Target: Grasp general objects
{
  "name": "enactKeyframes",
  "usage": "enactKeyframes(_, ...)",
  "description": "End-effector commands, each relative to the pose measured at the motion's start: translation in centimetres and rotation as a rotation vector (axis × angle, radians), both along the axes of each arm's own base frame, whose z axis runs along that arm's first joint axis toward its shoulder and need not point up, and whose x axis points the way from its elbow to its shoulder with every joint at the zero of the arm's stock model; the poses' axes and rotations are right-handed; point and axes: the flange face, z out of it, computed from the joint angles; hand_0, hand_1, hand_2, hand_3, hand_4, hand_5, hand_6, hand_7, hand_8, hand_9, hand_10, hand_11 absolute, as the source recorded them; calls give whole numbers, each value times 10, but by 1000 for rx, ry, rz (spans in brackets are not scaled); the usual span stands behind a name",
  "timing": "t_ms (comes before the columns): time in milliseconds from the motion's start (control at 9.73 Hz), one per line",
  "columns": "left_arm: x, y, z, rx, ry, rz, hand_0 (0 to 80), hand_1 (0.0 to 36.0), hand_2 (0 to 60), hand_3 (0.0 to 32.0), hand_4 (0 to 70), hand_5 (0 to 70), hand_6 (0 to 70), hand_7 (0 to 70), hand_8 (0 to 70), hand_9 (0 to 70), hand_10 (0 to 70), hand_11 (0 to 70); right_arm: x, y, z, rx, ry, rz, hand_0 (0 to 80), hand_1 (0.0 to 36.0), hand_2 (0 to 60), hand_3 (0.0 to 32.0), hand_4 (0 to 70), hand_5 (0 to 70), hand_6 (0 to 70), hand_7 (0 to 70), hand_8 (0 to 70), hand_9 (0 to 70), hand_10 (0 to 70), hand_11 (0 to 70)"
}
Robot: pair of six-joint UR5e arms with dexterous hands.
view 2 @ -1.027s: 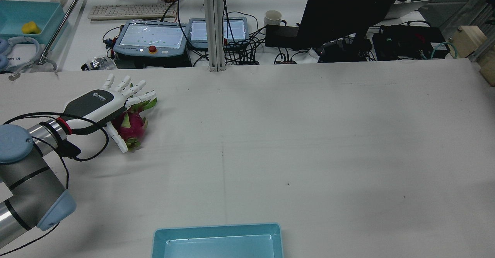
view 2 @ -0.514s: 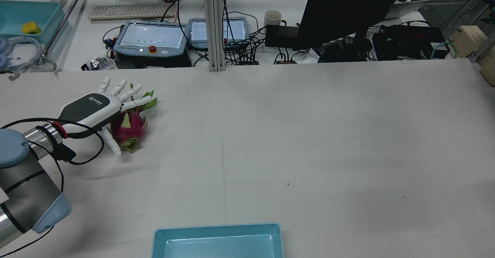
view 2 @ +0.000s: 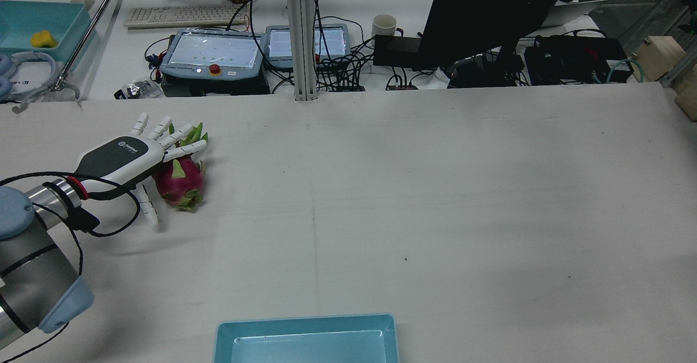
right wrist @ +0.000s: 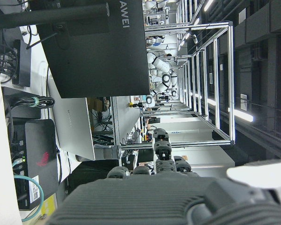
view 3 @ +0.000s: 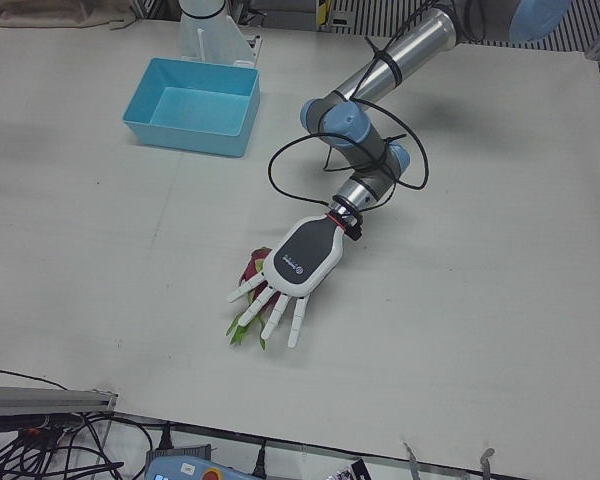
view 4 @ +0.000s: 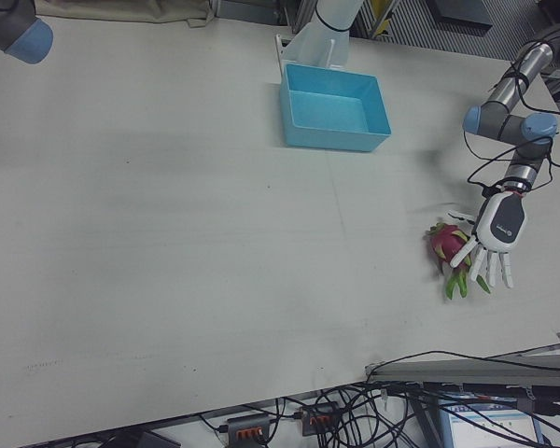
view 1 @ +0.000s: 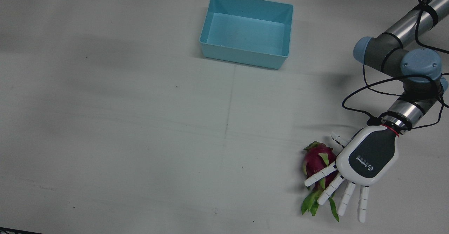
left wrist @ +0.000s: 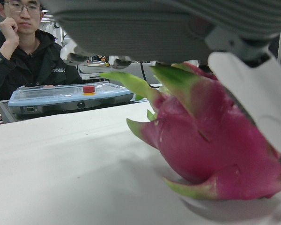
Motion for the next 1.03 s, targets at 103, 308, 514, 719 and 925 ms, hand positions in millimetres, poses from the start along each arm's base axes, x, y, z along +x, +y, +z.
enactKeyframes(103, 1, 1, -1, 4, -4, 1, 593, 280, 59, 320, 0, 0, 0, 19, 0, 0, 0, 12, 0, 0, 0, 0, 0, 1, 0, 0, 0, 0, 0, 0, 0, 0, 0, 0, 0, 0)
enactKeyframes(308, 1, 1, -2, 15, -14, -2, 584, 269, 47, 320, 0, 0, 0, 16, 0, 0, 0, 5, 0, -1, -1, 2, 0, 1, 0, 0, 0, 0, 0, 0, 0, 0, 0, 0, 0, 0)
enactKeyframes(514, 2, 0, -3, 16, -13, -2, 567, 242, 0, 320, 0, 168, 0, 0, 0, 0, 0, 0, 0, 0, 0, 0, 0, -1, 0, 0, 0, 0, 0, 0, 0, 0, 0, 0, 0, 0)
enactKeyframes(719, 8, 5, 0, 11, -18, 10, 561, 222, 0, 130, 0, 273, 0, 0, 0, 0, 0, 0, 0, 0, 0, 0, 0, -1, 0, 0, 0, 0, 0, 0, 0, 0, 0, 0, 0, 0)
enactKeyframes(925, 22, 13, 3, 5, -25, 35, 553, 212, 0, 0, 0, 315, 0, 1, 0, 0, 0, 0, 0, 0, 0, 0, 0, 1, 0, 0, 0, 0, 0, 0, 0, 0, 0, 0, 0, 0)
